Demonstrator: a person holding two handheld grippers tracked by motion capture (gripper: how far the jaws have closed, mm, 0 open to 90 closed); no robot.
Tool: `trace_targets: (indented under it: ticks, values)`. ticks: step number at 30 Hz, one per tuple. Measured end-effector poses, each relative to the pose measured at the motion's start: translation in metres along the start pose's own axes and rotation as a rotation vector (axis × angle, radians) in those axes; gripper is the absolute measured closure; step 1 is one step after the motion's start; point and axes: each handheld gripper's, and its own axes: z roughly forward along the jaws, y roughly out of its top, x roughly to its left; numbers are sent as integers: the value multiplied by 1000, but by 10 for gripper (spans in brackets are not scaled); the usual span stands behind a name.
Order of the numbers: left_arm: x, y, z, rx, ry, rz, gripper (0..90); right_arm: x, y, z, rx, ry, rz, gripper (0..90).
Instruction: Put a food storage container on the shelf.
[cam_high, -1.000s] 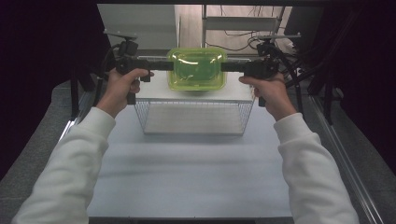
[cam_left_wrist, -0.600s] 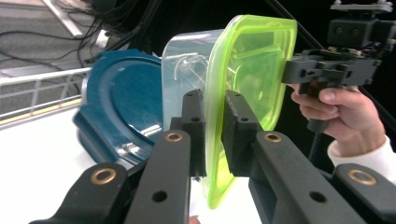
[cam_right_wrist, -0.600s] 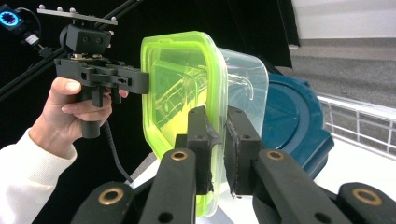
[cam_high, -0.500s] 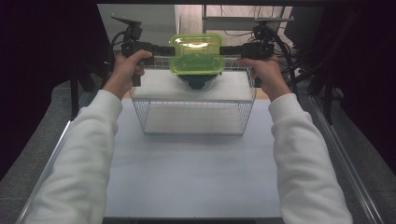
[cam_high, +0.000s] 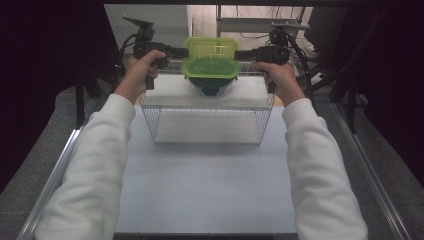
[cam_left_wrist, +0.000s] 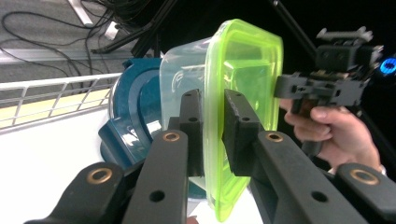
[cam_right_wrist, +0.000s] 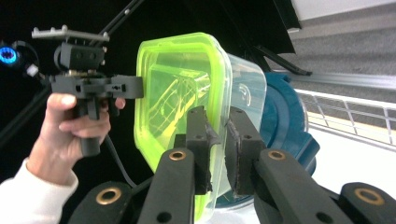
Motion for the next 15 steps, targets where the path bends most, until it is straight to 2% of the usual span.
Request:
trace_targets:
  ticks: [3,5,9,13,15]
  values:
    - [4,3,4,-21,7,-67,788,-8,2,3,-5,7,49,779]
    - [7,4,7,-30,11,-92,789,-12,4,5,-8,12,88,770]
    - [12,5,10,-28,12,-116,778,-18,7,10,0,4,127,750]
    - [15,5,13,-23,16,-129,754,-21,10,17,16,-28,139,722]
    - [17,5,13,-25,14,-135,751,-22,10,18,12,-29,140,720]
